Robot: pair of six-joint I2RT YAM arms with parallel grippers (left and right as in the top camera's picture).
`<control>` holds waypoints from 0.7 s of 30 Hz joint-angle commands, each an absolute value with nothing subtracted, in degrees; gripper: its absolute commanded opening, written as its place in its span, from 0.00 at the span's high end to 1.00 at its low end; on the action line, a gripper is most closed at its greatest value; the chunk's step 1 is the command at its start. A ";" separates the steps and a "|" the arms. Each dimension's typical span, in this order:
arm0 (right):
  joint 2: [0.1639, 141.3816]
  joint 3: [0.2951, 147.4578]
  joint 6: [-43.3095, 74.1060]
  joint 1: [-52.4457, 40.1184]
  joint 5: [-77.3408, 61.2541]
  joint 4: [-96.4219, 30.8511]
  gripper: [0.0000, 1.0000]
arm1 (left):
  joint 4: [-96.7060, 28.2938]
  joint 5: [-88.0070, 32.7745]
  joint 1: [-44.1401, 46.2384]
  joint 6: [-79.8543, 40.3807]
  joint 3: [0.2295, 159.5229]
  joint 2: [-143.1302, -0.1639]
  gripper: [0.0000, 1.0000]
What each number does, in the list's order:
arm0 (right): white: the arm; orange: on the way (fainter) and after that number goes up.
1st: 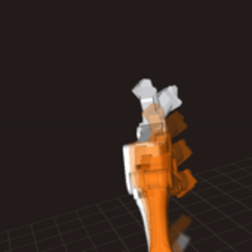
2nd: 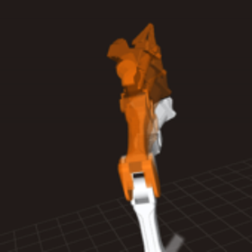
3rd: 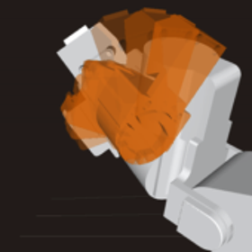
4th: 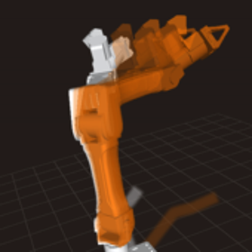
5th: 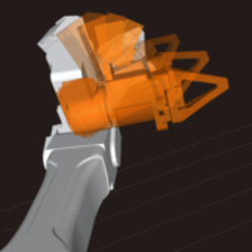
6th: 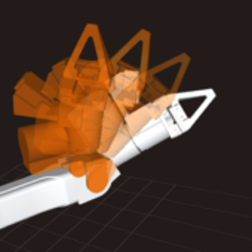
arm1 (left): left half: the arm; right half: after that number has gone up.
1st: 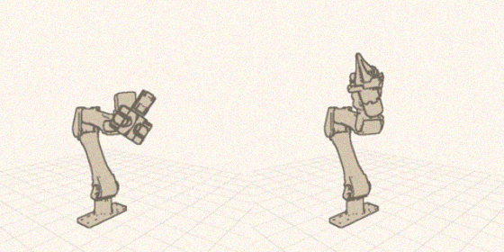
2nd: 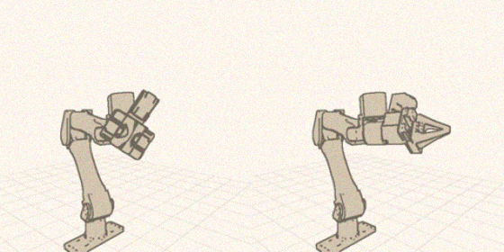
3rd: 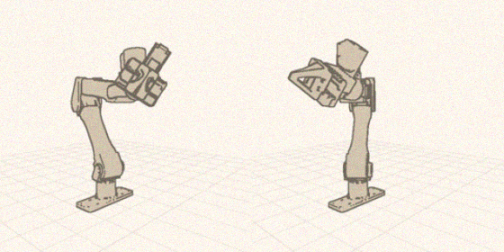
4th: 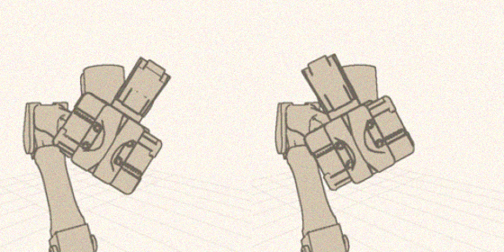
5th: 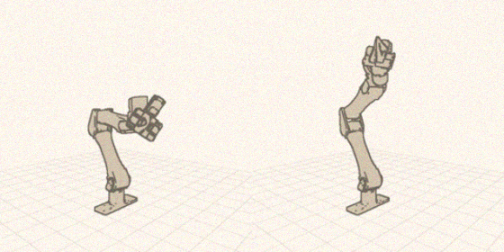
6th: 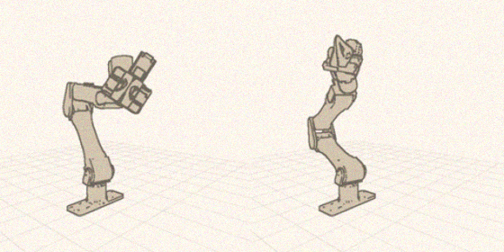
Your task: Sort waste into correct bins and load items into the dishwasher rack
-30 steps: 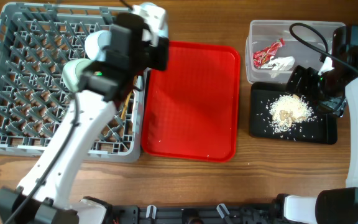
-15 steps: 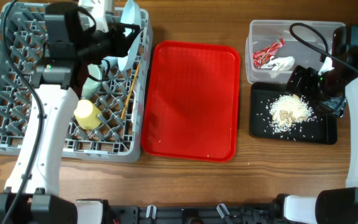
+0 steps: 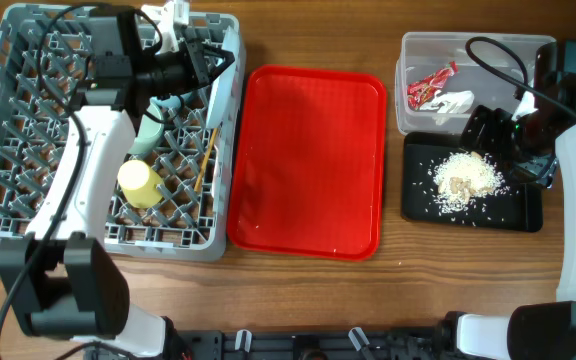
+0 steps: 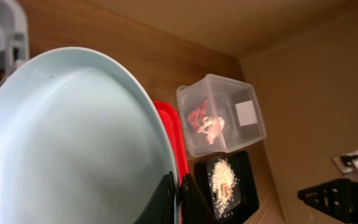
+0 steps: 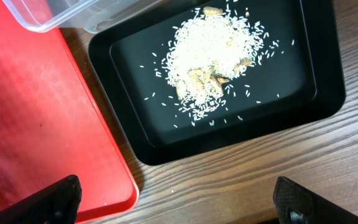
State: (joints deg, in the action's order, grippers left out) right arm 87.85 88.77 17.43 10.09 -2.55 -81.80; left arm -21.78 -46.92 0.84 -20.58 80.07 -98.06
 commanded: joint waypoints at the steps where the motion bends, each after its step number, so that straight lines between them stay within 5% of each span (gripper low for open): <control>1: 86.67 89.36 16.49 10.20 -3.07 -81.56 0.00 | -21.82 -44.05 -1.28 -21.47 79.83 -99.48 0.96; 7: 86.67 89.36 16.53 10.20 -3.07 -81.56 0.00 | -21.39 -42.13 -4.23 -21.45 79.85 -99.44 0.50; 11: 86.67 89.36 16.53 10.20 -3.07 -81.43 0.00 | -22.59 -42.11 -5.98 -21.32 79.85 -97.67 0.36; 14: 86.67 89.36 16.38 10.20 -4.62 -80.18 0.00 | -24.49 -40.47 -6.24 -18.63 79.85 -95.31 0.38; 21: 86.67 89.36 8.91 6.87 -16.36 -65.12 0.00 | -40.84 -14.48 -2.55 -13.89 79.83 -91.79 0.10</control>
State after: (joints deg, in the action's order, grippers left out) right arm 87.85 88.77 12.29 9.26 -11.33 -69.28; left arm -35.92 -30.50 -4.71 -17.32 80.09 -93.34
